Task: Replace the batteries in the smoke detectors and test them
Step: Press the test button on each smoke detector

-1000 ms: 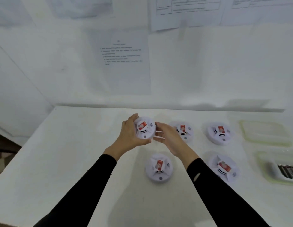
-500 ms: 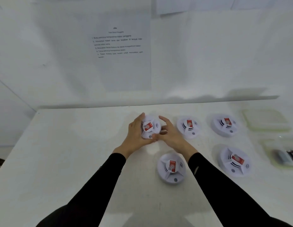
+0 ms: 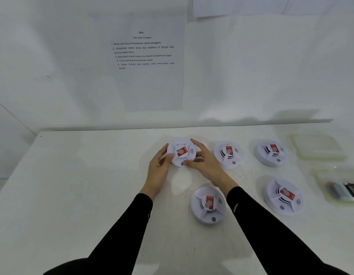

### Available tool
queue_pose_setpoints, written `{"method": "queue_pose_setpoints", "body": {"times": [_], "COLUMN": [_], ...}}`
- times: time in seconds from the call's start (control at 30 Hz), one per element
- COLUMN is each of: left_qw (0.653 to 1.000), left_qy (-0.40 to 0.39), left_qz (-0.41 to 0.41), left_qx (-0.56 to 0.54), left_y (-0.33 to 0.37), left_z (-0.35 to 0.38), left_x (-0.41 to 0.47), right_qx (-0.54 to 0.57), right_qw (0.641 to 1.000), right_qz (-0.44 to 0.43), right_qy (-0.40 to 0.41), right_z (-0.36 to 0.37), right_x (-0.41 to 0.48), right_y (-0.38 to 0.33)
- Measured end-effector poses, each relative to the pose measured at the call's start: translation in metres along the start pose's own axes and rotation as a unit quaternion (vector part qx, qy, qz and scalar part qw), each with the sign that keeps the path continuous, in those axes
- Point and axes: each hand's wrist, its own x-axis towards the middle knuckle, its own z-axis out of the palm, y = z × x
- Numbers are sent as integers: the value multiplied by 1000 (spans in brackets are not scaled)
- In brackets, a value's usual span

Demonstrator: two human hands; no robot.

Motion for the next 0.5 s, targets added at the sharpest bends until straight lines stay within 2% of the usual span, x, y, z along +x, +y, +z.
{"method": "queue_pose_setpoints", "body": {"times": [0.2, 0.5], "left_qw": [999, 998], "left_qy": [43, 48], "left_qz": [32, 50], "left_qx": [5, 12], "left_y": [-8, -11], "left_z": [3, 8], "left_x": [4, 4], "right_qx": [-5, -18], "right_qw": [1000, 999], "right_qz": [-22, -40], "right_qy": [9, 7], "right_z": [4, 1], "right_x": [11, 12], "right_y": [6, 10]}}
